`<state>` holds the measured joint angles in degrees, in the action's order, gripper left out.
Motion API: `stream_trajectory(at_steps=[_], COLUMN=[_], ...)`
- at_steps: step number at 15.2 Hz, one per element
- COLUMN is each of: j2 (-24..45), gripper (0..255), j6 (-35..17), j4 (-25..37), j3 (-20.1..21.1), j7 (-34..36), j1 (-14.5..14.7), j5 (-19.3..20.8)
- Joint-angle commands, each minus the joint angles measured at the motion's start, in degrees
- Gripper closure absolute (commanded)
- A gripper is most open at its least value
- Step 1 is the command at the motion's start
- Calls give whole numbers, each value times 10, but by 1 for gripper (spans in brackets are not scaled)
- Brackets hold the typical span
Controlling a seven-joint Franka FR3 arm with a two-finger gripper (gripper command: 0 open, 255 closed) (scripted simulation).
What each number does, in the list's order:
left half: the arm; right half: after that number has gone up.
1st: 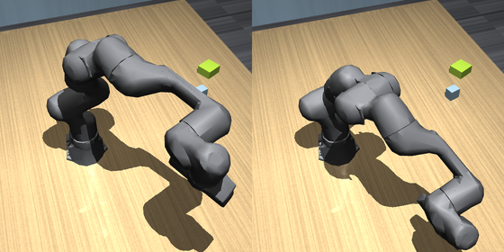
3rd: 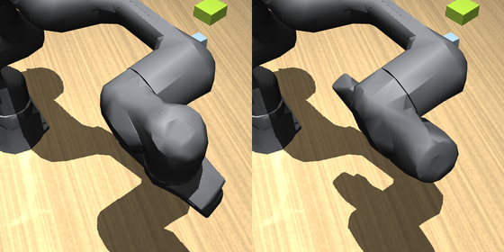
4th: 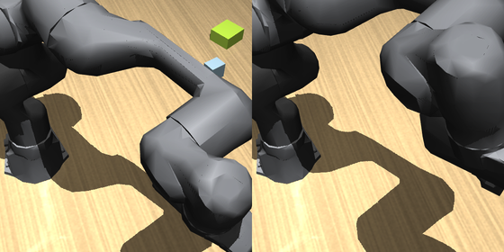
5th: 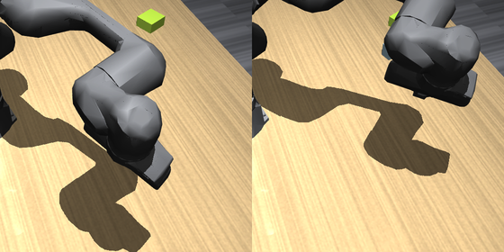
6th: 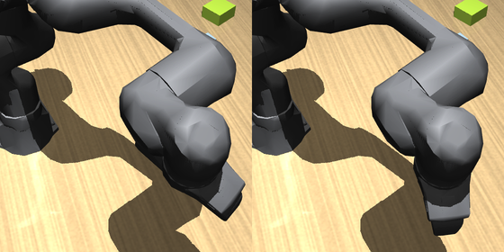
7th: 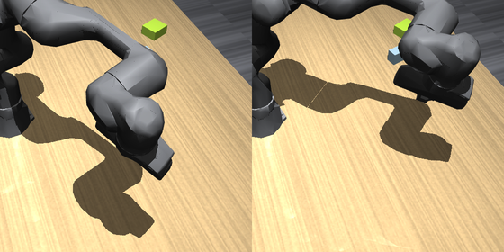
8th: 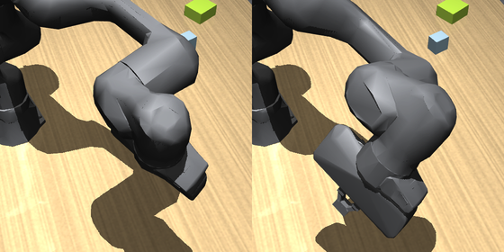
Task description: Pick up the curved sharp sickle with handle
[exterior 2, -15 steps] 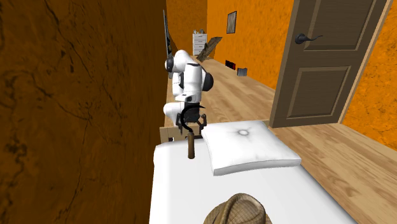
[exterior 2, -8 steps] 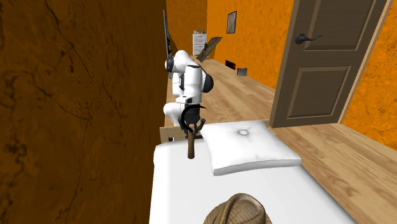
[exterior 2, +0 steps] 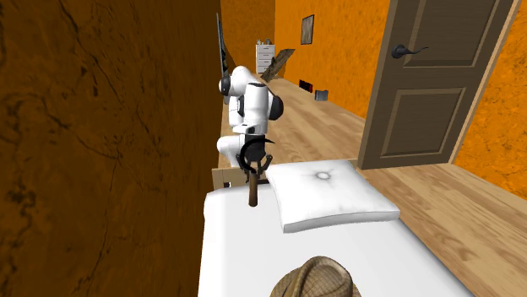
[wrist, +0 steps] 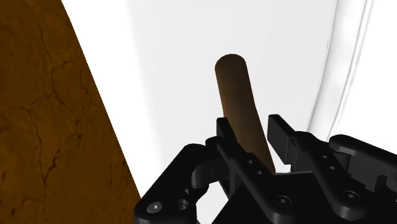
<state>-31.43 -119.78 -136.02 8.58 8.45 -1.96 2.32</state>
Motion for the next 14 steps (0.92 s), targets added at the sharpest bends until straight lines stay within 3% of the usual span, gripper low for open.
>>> stream_trajectory(at_steps=[1,14], j2=[0,5], gripper=[255,255], j6=[13,98], j4=[13,103], j3=[0,-4], j7=[-1,-9], j1=[0,-2], j5=[0,0])
